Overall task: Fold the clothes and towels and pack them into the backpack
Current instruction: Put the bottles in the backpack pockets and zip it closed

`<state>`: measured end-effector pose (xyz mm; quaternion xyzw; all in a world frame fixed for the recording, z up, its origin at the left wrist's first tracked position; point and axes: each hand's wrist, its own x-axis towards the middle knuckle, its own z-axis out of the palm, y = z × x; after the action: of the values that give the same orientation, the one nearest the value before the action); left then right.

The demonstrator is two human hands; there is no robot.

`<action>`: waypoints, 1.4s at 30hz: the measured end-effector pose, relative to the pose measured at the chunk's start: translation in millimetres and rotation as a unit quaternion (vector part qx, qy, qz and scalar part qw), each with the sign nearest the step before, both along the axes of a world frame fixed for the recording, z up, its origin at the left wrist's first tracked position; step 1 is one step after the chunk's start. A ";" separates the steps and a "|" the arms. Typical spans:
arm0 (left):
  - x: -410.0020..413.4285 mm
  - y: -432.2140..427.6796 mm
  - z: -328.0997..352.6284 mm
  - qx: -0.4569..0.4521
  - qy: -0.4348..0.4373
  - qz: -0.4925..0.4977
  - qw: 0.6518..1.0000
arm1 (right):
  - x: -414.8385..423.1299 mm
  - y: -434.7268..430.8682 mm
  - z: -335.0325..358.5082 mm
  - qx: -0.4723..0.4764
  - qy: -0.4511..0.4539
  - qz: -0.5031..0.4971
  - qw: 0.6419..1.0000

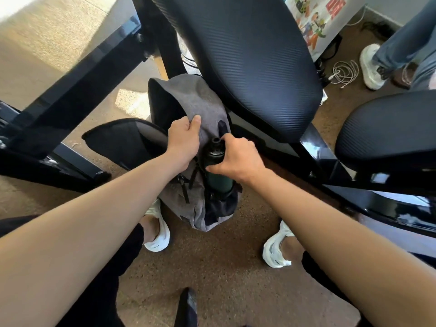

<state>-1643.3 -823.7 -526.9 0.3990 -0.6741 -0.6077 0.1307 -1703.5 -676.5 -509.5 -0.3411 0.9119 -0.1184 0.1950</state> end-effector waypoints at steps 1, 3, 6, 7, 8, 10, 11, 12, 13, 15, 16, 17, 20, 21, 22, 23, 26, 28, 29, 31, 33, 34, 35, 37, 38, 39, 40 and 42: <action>0.9 -1.7 -0.3 -0.008 -0.005 0.009 1.000 | 5.1 -0.9 -2.3 -0.006 0.010 -0.024 1.000; 2.7 -7.3 -3.4 -0.018 -0.016 0.020 1.000 | 8.8 1.9 -5.2 -0.028 0.000 -0.079 0.996; 3.3 -9.8 -1.2 -0.019 -0.014 0.033 0.999 | 3.3 6.7 -4.7 -0.034 -0.030 -0.121 0.992; 3.0 -10.0 0.5 -0.022 -0.017 0.034 0.999 | -1.1 7.0 -4.1 -0.027 -0.045 -0.110 0.993; 3.0 -11.1 0.0 -0.024 -0.026 0.036 0.999 | -6.4 6.6 -2.7 -0.019 -0.069 -0.078 0.994; 4.9 -12.8 2.5 -0.022 -0.041 0.048 0.998 | -18.7 6.6 0.6 -0.014 -0.137 0.021 0.990; 5.5 -14.4 3.1 -0.013 -0.039 0.048 0.998 | -23.9 7.5 2.0 -0.016 -0.161 0.059 0.985; 5.3 -15.7 2.0 0.000 -0.035 0.047 0.998 | -27.6 8.7 2.4 -0.019 -0.178 0.079 0.981; 5.4 -15.8 3.4 0.012 -0.031 0.047 0.998 | -29.5 9.7 1.5 -0.026 -0.185 0.082 0.979; 5.3 -14.8 5.3 0.040 -0.021 0.025 0.999 | -27.3 9.5 -2.2 -0.052 -0.175 0.050 0.982; 5.8 -14.6 3.6 0.050 -0.018 0.003 0.999 | -24.1 8.8 -4.0 -0.062 -0.168 0.022 0.984; 7.3 -14.5 2.4 0.055 -0.016 -0.023 0.998 | -20.9 8.0 -6.7 -0.066 -0.165 -0.005 0.984; 14.2 -11.1 2.7 0.089 -0.011 -0.069 0.994 | -14.1 9.5 -19.1 -0.089 -0.177 -0.054 0.979; 16.1 -7.8 4.9 0.112 -0.010 -0.079 0.991 | -12.6 10.9 -21.9 -0.103 -0.182 -0.067 0.976; 17.5 -5.3 4.7 0.141 -0.007 -0.098 0.985 | -11.5 12.1 -24.2 -0.116 -0.182 -0.080 0.973; 18.7 -3.5 4.7 0.161 0.000 -0.128 0.979 | -10.1 13.2 -25.0 -0.125 -0.175 -0.088 0.973; 22.1 -5.8 -3.6 0.072 0.001 -0.261 0.963 | -5.5 14.3 -25.4 -0.142 -0.155 -0.097 0.973; 21.2 -6.5 -9.5 -0.035 -0.035 -0.289 0.956 | -6.3 17.2 -25.4 -0.166 -0.176 -0.097 0.965; 20.1 -5.9 -11.2 -0.057 -0.039 -0.278 0.958 | -8.1 21.0 -26.1 -0.184 -0.203 -0.101 0.956; 18.6 -2.7 -11.4 -0.068 -0.031 -0.261 0.962 | -10.4 34.2 -30.5 -0.231 -0.286 -0.147 0.918; 17.8 0.6 -10.6 -0.066 -0.024 -0.252 0.965 | -6.8 51.8 -41.9 -0.249 -0.332 -0.253 0.874; 17.7 1.9 -10.8 -0.060 -0.017 -0.244 0.968 | -1.8 60.2 -50.7 -0.224 -0.332 -0.317 0.860; 17.6 2.7 -11.1 -0.053 -0.010 -0.235 0.970 | 5.0 67.8 -60.6 -0.181 -0.336 -0.371 0.847; 17.6 3.4 -11.5 -0.045 -0.003 -0.226 0.973 | 20.8 74.5 -76.4 -0.114 -0.408 -0.440 0.792; 17.8 3.5 -11.3 -0.044 -0.001 -0.224 0.973 | 26.4 74.1 -82.7 -0.108 -0.455 -0.459 0.755; 18.1 2.7 -11.5 -0.045 0.000 -0.223 0.974 | 29.9 73.3 -86.5 -0.117 -0.489 -0.474 0.723; 18.8 2.0 -11.3 -0.044 0.000 -0.223 0.974 | 31.7 71.9 -88.3 -0.133 -0.510 -0.484 0.699; 21.3 1.5 -10.3 -0.040 -0.002 -0.227 0.973 | 33.6 71.3 -89.3 -0.170 -0.533 -0.500 0.661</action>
<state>-1622.0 -822.3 -537.2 0.2310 -0.7711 -0.5933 0.0041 -1669.9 -605.1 -598.8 0.2602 0.6494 -0.5126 0.4977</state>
